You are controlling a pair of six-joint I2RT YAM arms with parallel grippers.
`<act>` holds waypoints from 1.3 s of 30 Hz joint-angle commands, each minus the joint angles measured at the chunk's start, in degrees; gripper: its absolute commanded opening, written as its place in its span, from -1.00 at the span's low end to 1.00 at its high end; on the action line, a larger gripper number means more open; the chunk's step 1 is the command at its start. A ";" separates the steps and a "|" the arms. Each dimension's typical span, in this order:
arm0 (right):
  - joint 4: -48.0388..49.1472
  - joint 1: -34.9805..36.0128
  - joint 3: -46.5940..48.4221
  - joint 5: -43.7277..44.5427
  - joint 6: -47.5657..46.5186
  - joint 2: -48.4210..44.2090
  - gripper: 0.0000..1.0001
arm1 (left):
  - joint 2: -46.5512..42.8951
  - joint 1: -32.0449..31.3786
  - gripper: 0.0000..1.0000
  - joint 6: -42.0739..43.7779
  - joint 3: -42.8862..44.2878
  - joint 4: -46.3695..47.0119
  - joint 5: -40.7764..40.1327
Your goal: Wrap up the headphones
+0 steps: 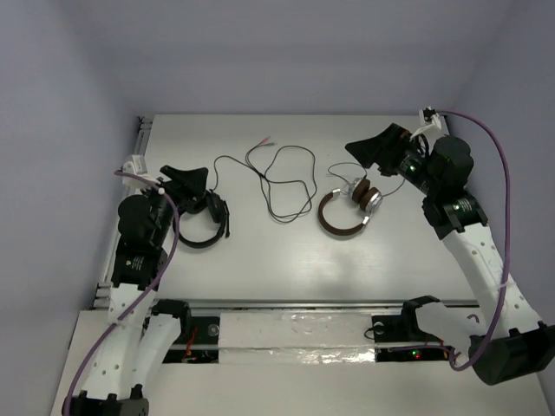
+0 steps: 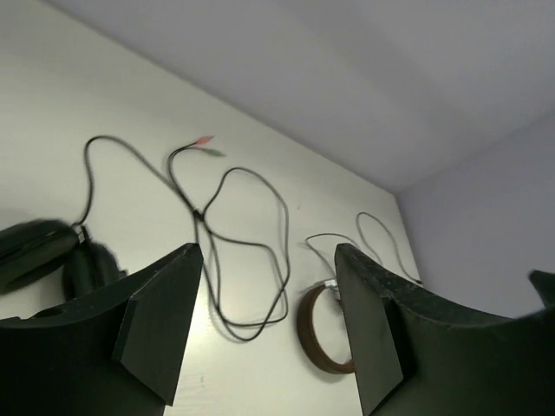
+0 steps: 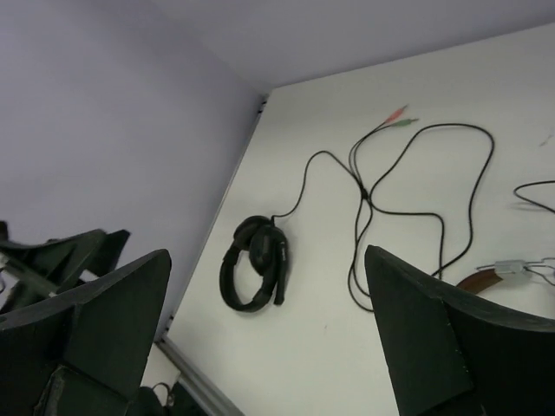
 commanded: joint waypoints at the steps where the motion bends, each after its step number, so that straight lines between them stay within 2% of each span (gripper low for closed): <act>1: 7.37 -0.21 -2.72 -6.36 2.18 -2.97 1.00 | -0.87 -0.22 0.21 -1.11 0.82 -7.25 -6.53; 3: 8.18 0.32 -3.16 -9.52 3.94 -2.62 1.00 | -0.44 -0.22 0.22 -0.85 1.61 -11.89 -10.20; 6: 16.51 3.12 -6.32 -12.08 6.49 -2.88 1.00 | 0.70 -0.22 0.21 -1.99 2.31 -17.44 -13.47; 8: 18.29 11.61 -7.29 -7.54 3.27 -2.71 1.00 | 1.32 -0.22 0.11 -3.56 1.70 -19.21 -14.26; 9: 16.90 11.66 -6.60 -5.16 1.51 -2.19 1.00 | 1.41 -0.22 0.09 -4.01 1.35 -19.48 -14.44; 10: 13.75 16.53 -5.72 -2.96 -0.34 -1.48 1.00 | 1.59 -0.22 0.08 -4.45 1.00 -19.66 -14.53; 14: 8.89 24.29 -2.55 7.24 -5.89 0.98 1.00 | 1.85 -0.22 -0.51 -7.61 -0.93 -20.27 -16.29; 16: 6.54 25.63 -2.55 11.20 -7.91 1.51 1.00 | 2.11 -0.22 -0.62 -8.75 -1.20 -21.32 -17.95; 17: 5.90 25.63 -2.46 12.61 -8.26 1.86 1.00 | 2.29 -0.22 -0.75 -9.02 -1.46 -21.76 -18.57; 22: 7.11 27.30 -5.52 11.14 -10.29 3.97 1.00 | 4.84 -0.22 -0.86 -10.69 -2.17 -25.19 -23.23; 24: 7.91 27.30 -6.15 6.59 -10.37 4.41 1.00 | 7.02 -0.74 -0.81 -11.48 -2.78 -26.33 -25.15; 25: 8.18 27.30 -6.33 4.99 -10.38 4.67 0.87 | 7.91 -1.36 -0.80 -12.09 -2.96 -27.03 -26.04; 26: 8.18 27.30 -6.42 3.41 -10.46 5.37 0.33 | 8.70 -1.89 -0.77 -13.49 -3.48 -27.39 -26.74; 27: 8.10 27.30 -6.33 2.96 -9.59 5.55 -0.49 | 10.10 -3.11 -0.73 -14.11 -3.83 -27.91 -28.84; 28: 8.18 27.30 -6.50 3.13 -9.41 5.55 -0.99 | 10.81 -3.64 -0.64 -14.73 -4.19 -28.09 -29.82; 29: 8.18 27.82 -6.94 2.95 -9.50 5.47 -1.00 | 11.43 -3.65 -0.40 -15.08 -5.06 -28.10 -30.26; 32: 8.18 27.83 -7.73 3.13 -9.41 4.41 -1.00 | 12.84 -3.65 -0.05 -16.84 -6.99 -28.45 -30.79; 33: 8.18 27.83 -8.34 3.30 -9.24 3.72 -1.00 | 13.01 -3.65 0.02 -17.45 -7.70 -28.45 -30.10; 35: 10.20 27.83 -9.14 3.65 -8.88 3.10 -0.85 | 13.01 -3.65 0.12 -18.42 -9.97 -28.36 -29.04; 39: 10.73 27.83 -10.19 3.22 -8.79 2.74 -0.64 | 12.58 -4.17 0.18 -19.83 -14.29 -26.44 -27.11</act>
